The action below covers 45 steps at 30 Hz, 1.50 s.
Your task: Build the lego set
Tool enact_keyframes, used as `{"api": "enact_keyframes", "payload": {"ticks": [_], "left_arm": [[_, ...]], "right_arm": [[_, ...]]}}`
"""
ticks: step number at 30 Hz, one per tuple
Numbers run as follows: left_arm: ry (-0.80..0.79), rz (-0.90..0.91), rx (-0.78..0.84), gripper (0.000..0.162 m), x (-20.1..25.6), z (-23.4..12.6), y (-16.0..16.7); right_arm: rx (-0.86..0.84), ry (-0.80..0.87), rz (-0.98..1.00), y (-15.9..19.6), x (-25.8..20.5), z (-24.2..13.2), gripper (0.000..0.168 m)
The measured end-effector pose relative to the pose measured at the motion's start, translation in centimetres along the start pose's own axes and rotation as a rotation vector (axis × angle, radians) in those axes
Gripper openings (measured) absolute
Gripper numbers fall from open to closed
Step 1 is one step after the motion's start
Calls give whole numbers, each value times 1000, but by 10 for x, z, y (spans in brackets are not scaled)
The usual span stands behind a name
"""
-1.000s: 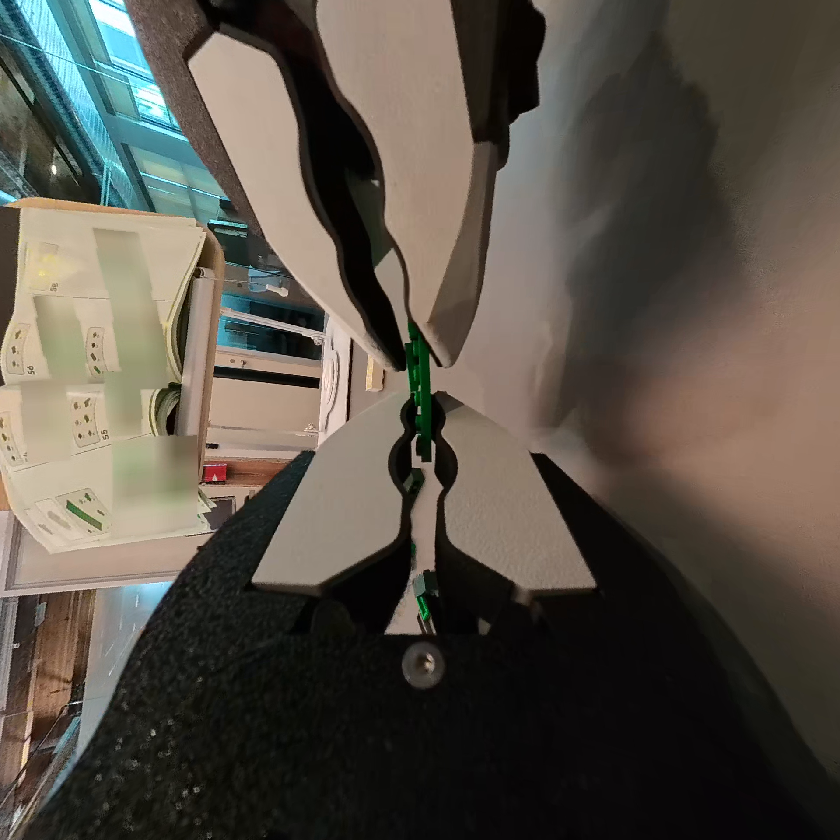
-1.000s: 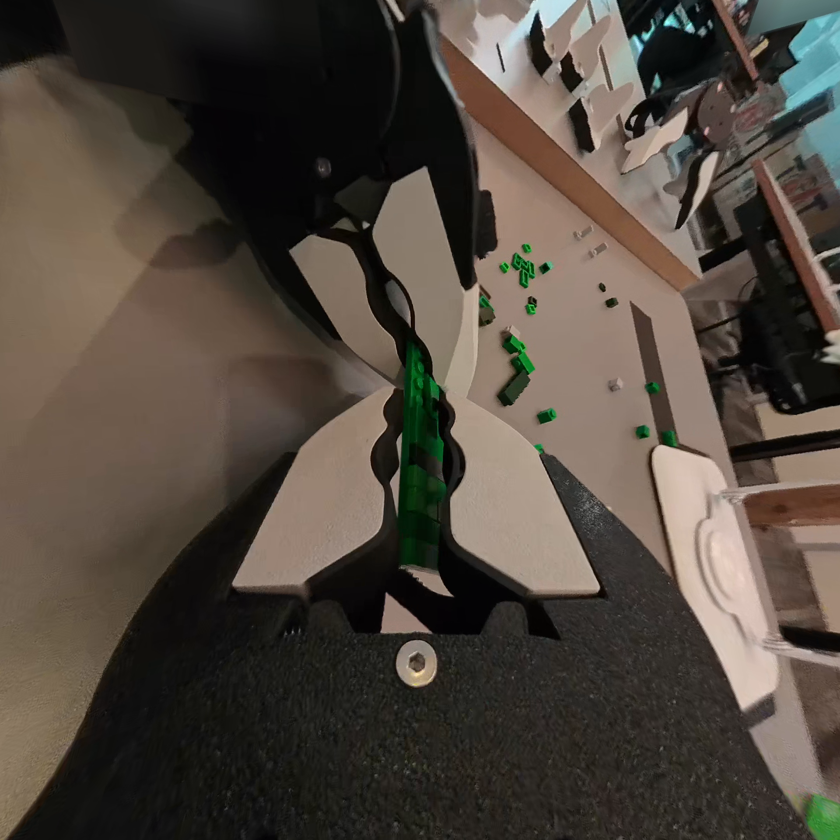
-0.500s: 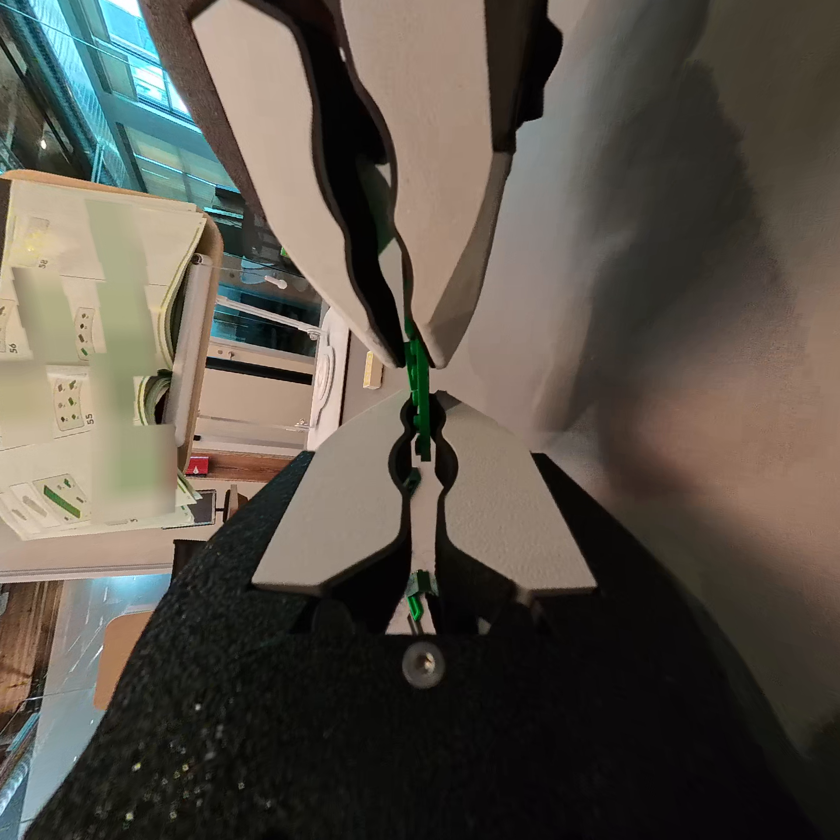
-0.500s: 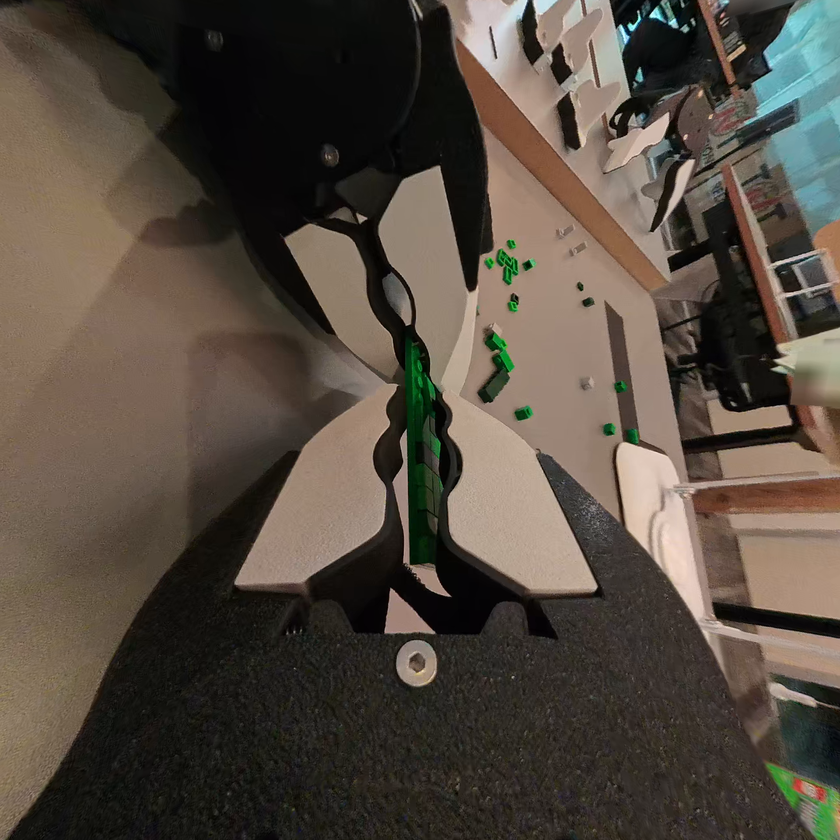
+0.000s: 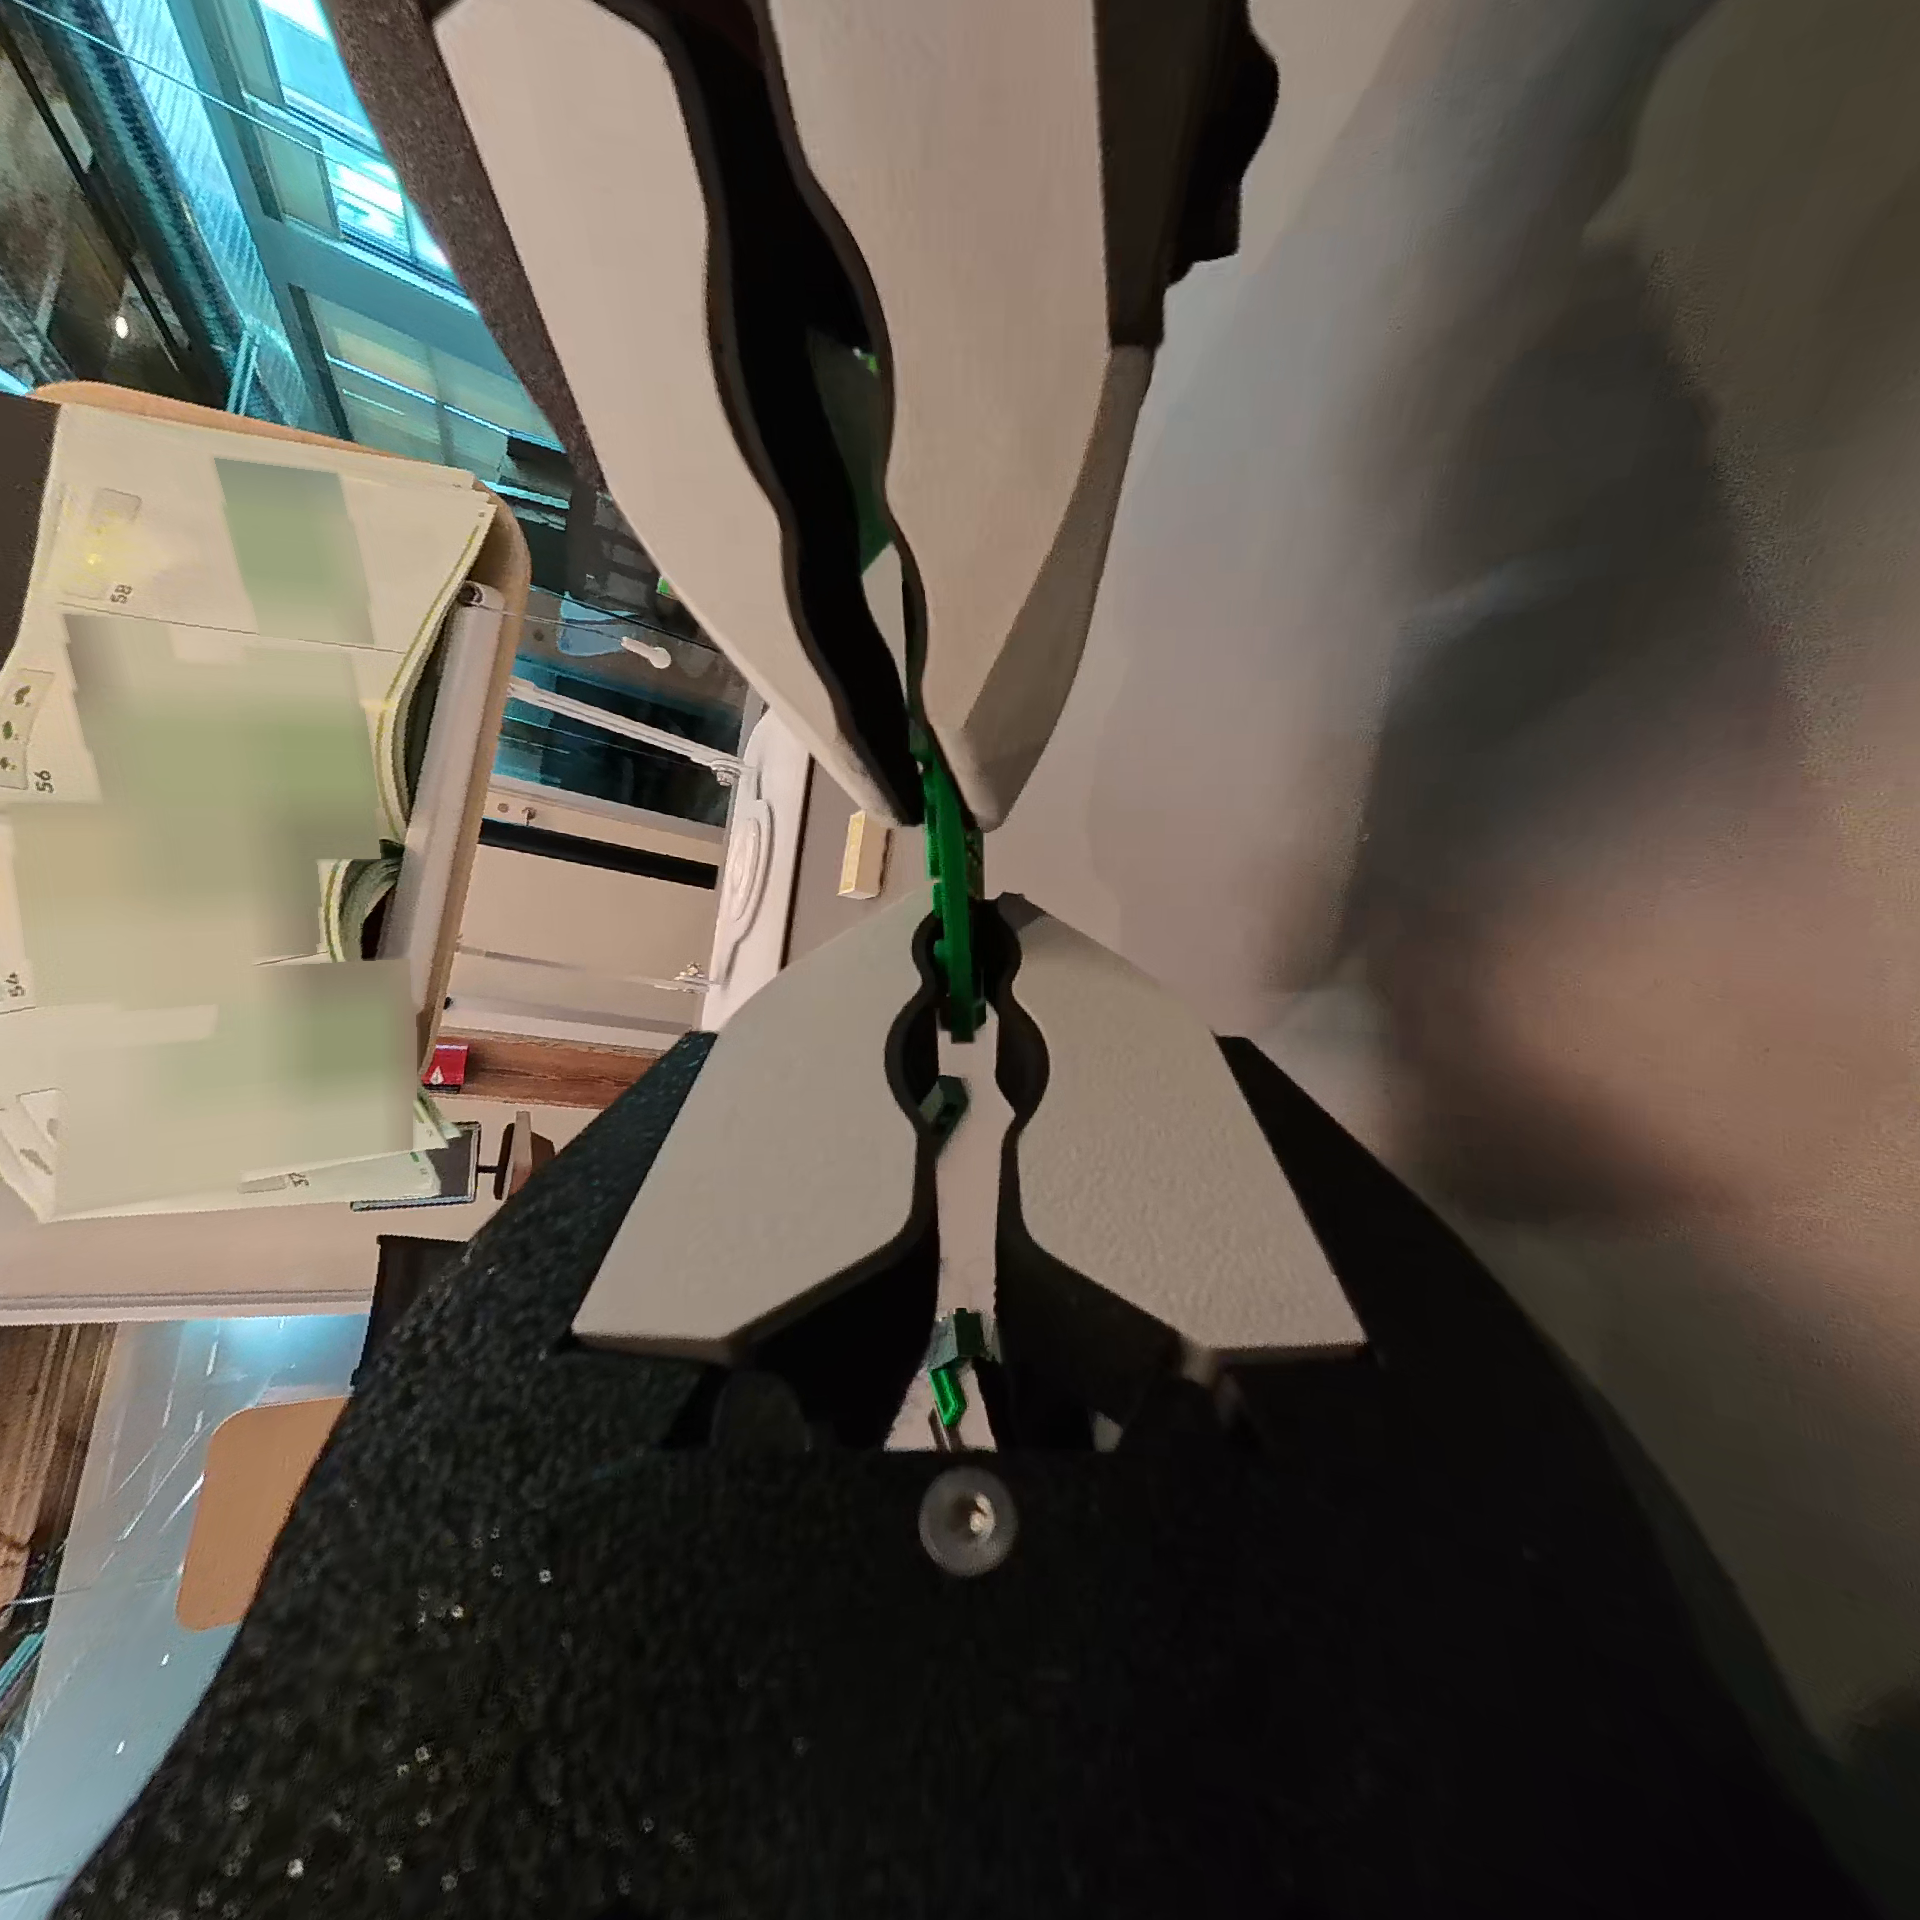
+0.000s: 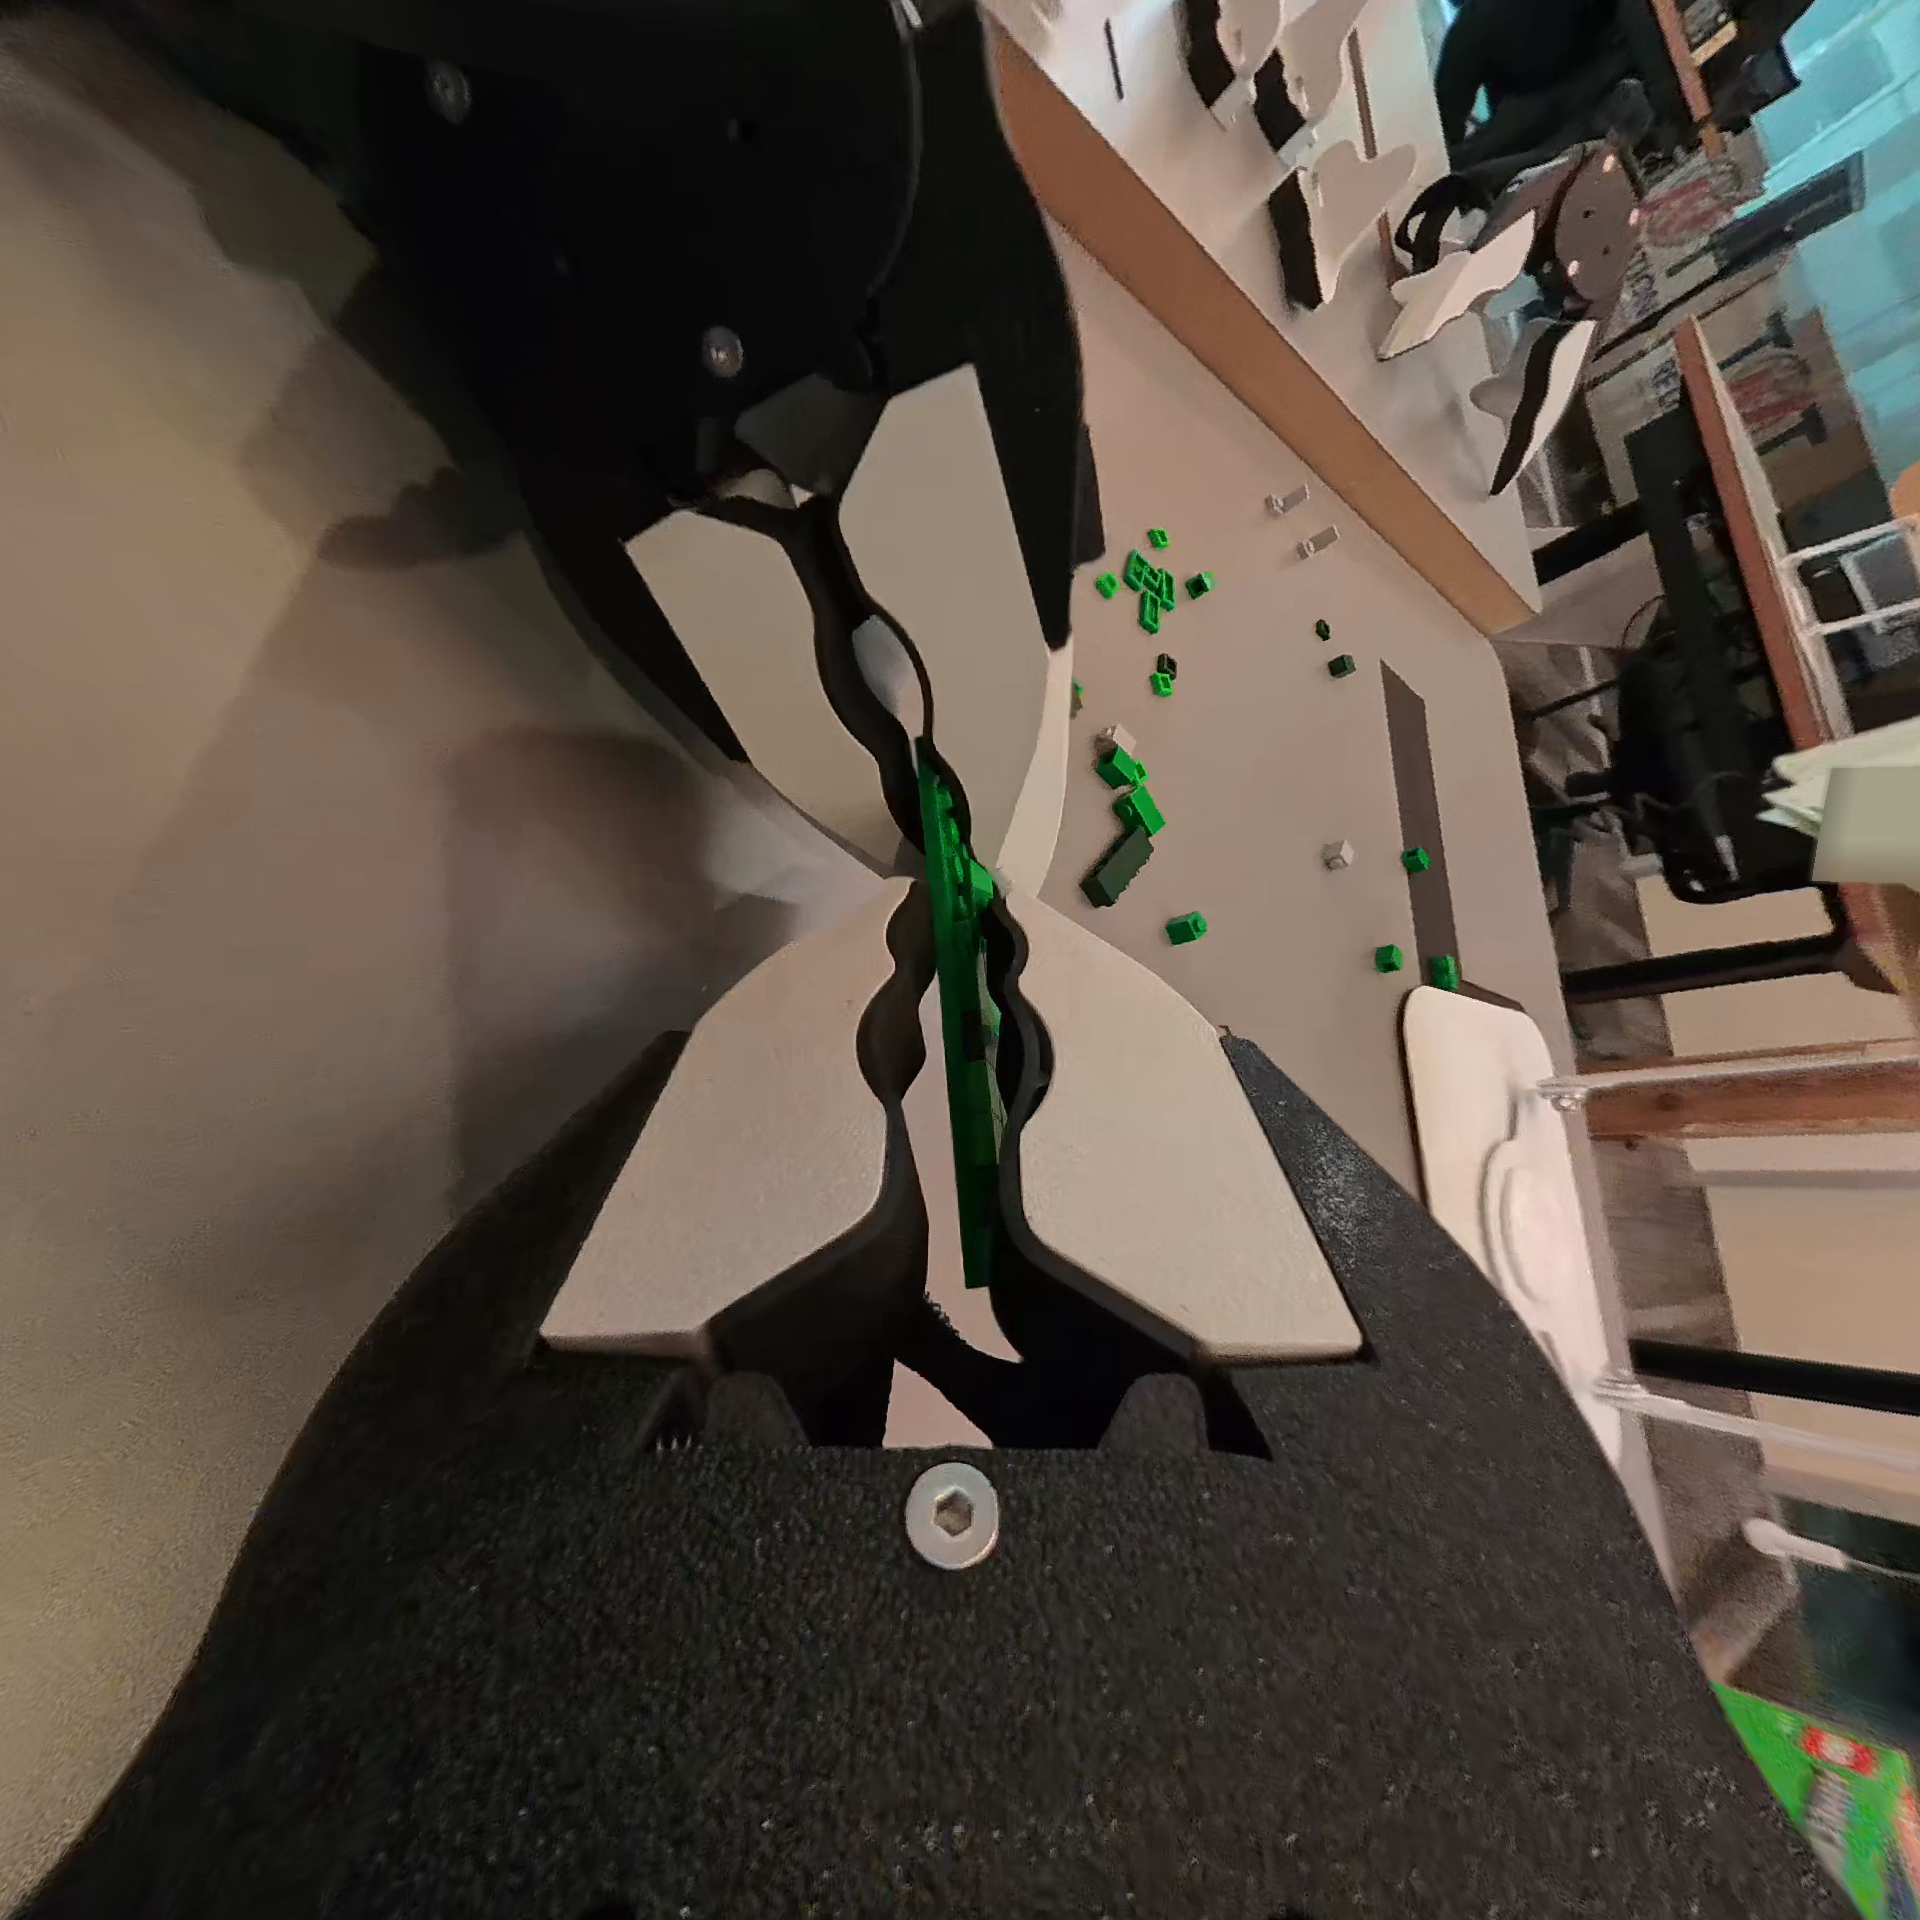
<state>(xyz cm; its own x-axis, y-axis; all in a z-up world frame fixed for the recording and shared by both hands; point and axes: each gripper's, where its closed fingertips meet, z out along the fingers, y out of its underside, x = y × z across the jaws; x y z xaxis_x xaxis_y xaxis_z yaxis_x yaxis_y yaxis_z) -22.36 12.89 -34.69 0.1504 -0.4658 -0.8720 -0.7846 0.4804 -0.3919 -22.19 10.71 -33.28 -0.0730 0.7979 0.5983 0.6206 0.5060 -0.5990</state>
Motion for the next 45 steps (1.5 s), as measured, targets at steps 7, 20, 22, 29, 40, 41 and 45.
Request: {"api": "enact_keyframes", "payload": {"ticks": [7, 20, 22, 29, 40, 41, 45], "left_arm": [[-48, 14, -3, 4, -7, -2, 1], [-21, 67, -20, 4, 0, 1, 2], [-12, 76, -22, 4, 2, 1, 2], [-31, 75, 25, 4, -1, -4, -5], [-52, 48, 73, 5, -6, -7, -13], [-86, 51, 83, 4, -11, -9, -14], [-105, 111, 75, 4, -9, -9, -15]], "right_arm": [[63, 70, -24, -6, 5, 0, 11], [-37, 167, -294, 6, -2, 2, 15], [-47, 144, -292, 7, -5, 4, 11], [-19, 95, -257, 1, -4, -3, 10], [5, 76, -224, -9, -1, -11, 10], [41, 100, -194, -12, 1, -13, 11], [63, 229, -250, -13, 4, -15, 35]]}}
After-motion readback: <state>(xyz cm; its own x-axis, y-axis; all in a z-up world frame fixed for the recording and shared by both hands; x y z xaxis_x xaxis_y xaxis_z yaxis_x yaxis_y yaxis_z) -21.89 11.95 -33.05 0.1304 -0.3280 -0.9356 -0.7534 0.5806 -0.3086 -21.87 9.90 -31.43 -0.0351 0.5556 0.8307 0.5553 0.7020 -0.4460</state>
